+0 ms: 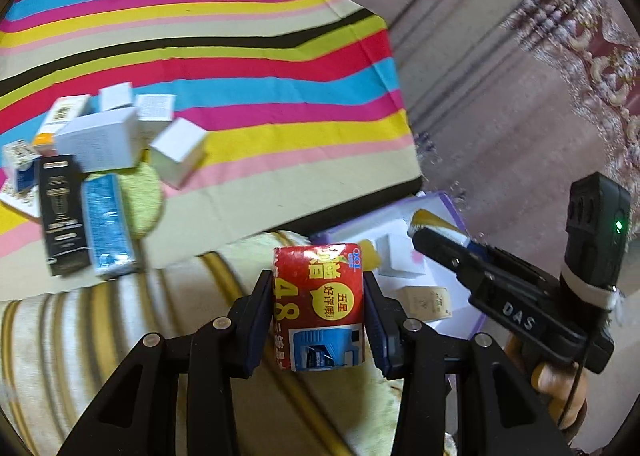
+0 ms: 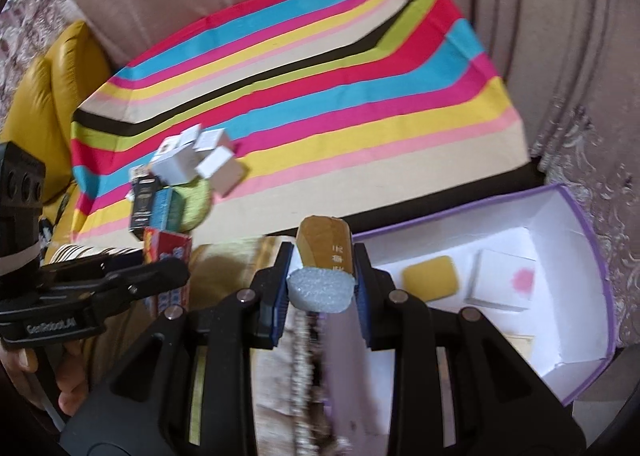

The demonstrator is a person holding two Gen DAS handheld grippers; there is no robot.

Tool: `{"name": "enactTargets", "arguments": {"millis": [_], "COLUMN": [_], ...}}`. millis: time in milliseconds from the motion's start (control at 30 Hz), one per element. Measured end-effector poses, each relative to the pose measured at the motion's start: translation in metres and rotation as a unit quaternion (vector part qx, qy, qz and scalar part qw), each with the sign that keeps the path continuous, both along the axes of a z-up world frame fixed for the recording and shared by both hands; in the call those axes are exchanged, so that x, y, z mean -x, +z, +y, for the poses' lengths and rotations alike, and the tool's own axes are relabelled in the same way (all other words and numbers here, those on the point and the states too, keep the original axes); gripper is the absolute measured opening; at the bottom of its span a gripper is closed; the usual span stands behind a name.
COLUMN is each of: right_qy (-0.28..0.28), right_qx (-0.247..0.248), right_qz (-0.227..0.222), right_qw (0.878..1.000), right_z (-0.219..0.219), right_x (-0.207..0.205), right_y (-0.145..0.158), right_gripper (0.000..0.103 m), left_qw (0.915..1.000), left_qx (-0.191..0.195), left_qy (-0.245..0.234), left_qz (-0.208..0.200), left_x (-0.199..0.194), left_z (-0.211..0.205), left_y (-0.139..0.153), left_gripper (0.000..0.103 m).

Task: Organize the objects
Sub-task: 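Carry the red box and cylinder into the storage box and release them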

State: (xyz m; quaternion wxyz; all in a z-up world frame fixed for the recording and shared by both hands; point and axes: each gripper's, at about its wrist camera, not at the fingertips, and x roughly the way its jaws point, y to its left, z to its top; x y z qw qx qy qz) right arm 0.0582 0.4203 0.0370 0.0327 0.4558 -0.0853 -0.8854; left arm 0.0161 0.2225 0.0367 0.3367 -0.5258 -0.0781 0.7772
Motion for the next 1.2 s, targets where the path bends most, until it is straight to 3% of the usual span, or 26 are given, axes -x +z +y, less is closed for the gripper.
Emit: {"name": "enactTargets", "arguments": {"millis": [600, 667, 733, 933, 1100, 1200], "right_qy": [-0.081, -0.086, -0.085, -0.078, -0.082, -0.081], "right_qx": [-0.031, -0.027, -0.025, -0.027, -0.045, -0.057], "right_qz": [0.006, 0.004, 0.007, 0.009, 0.017, 0.026], "right_qw": [0.996, 0.996, 0.996, 0.997, 0.995, 0.995], "right_z": [0.071, 0.073, 0.074, 0.069, 0.065, 0.060], "right_x": [-0.014, -0.014, -0.015, -0.013, -0.013, -0.013], "right_y": [0.007, 0.008, 0.009, 0.010, 0.013, 0.017], "right_gripper": [0.034, 0.042, 0.059, 0.068, 0.084, 0.088], "left_qw": [0.9918, 0.9901, 0.9904, 0.9917, 0.9952, 0.9968], "left_qx": [-0.051, -0.057, -0.056, -0.060, -0.055, -0.053], "left_qy": [-0.100, -0.106, -0.105, -0.095, -0.076, -0.059], "left_qz": [-0.062, -0.071, -0.070, -0.063, -0.029, -0.010], "left_x": [-0.022, -0.022, -0.022, -0.022, -0.022, -0.019], "left_z": [0.068, 0.071, 0.071, 0.067, 0.061, 0.054], "left_y": [-0.016, -0.017, -0.017, -0.015, -0.008, -0.002], "left_gripper": [0.045, 0.050, 0.058, 0.061, 0.065, 0.066]}}
